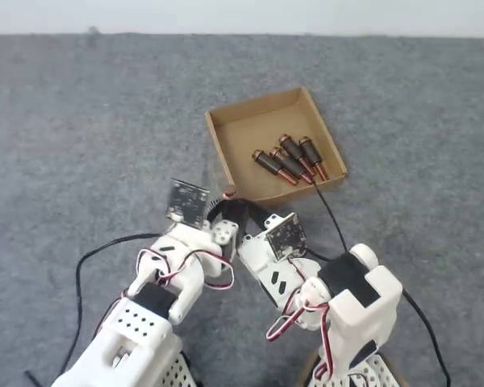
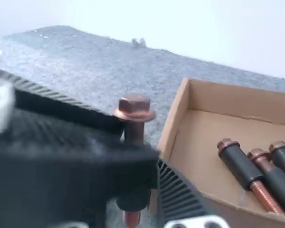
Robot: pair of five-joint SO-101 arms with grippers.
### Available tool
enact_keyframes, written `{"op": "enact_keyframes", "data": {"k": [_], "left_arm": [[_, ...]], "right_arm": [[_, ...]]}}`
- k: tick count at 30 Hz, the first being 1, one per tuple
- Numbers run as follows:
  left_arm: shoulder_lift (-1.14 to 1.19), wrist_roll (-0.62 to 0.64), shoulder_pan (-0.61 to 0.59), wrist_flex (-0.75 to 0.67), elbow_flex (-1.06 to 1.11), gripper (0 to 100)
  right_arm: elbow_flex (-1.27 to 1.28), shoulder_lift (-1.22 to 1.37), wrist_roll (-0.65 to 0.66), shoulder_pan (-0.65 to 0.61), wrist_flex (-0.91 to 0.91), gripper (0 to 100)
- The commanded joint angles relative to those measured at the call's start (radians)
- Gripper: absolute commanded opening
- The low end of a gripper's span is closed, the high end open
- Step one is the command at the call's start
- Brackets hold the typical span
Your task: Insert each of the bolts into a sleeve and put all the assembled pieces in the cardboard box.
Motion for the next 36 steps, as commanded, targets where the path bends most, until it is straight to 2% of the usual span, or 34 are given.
{"op": "enact_keyframes", "data": {"k": [1, 8, 15, 21, 30, 36], "left_arm": [[-0.015, -0.011, 0.026, 0.034, -0.013, 18], [-0.017, -0.011, 0.020, 0.034, -0.013, 18], [-0.017, 0.026, -0.066, 0.035, -0.051, 18], [-0.017, 0.032, -0.054, 0.048, -0.056, 18], [-0.017, 0.032, -0.023, 0.299, -0.248, 18], [-0.018, 0.034, -0.057, 0.313, -0.291, 18]], "right_arm": [[-0.005, -0.019, 0.020, 0.019, -0.022, 0.6], [-0.005, -0.019, 0.020, 0.019, -0.022, 0.6], [-0.008, -0.019, 0.020, 0.024, -0.022, 0.6], [-0.011, -0.019, 0.020, 0.024, -0.022, 0.6], [-0.029, -0.013, 0.020, 0.024, -0.013, 0.6], [-0.031, -0.010, 0.020, 0.024, -0.013, 0.6]]}}
